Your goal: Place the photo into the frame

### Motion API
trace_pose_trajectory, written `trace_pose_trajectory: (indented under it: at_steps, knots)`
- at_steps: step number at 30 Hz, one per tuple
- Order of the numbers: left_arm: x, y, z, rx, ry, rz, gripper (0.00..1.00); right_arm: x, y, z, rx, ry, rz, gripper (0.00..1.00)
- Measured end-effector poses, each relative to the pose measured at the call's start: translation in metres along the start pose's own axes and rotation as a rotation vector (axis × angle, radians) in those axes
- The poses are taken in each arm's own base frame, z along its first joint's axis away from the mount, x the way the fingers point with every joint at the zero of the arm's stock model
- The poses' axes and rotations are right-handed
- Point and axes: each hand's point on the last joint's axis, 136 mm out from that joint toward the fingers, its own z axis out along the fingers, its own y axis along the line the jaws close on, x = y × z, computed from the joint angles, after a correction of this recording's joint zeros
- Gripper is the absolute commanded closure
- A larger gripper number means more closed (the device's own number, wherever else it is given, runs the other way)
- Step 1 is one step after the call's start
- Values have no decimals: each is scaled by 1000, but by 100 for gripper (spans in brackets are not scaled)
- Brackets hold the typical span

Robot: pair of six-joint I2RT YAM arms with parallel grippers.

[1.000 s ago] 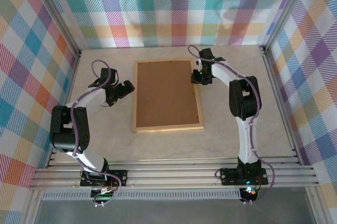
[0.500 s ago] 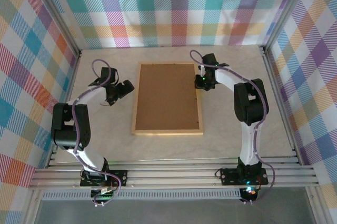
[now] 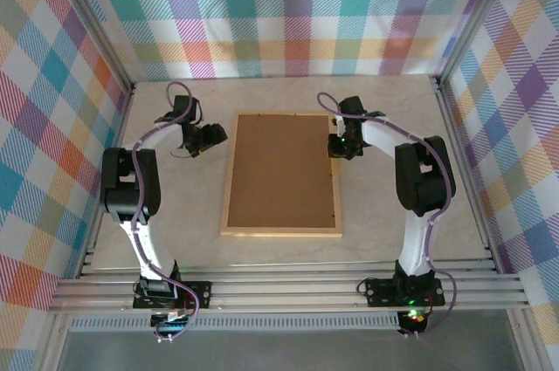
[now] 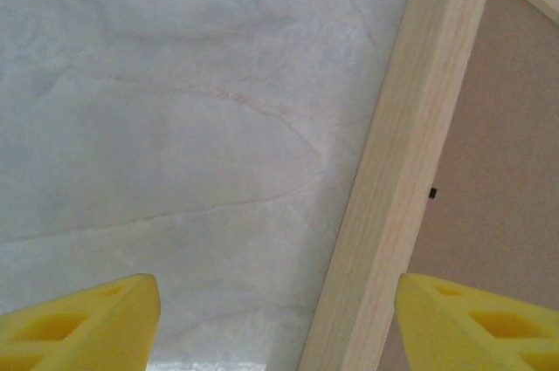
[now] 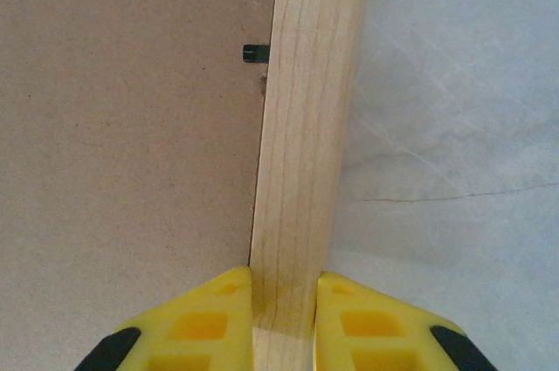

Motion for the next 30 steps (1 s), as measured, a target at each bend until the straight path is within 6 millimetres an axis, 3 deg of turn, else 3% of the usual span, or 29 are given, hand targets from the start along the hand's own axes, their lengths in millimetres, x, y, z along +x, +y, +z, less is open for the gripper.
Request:
trace_pose_trajectory:
  at_steps: [6,14,30]
  knots:
    - [-7,-9,13,20,55,52,26,0,0,0,-1,2,1,81]
    - [-3,-18,38,22,148,107,23,0,1,0,-7,3,3,81]
    - [0,-23,46,2,163,134,22,1,1,1,-30,2,20,80]
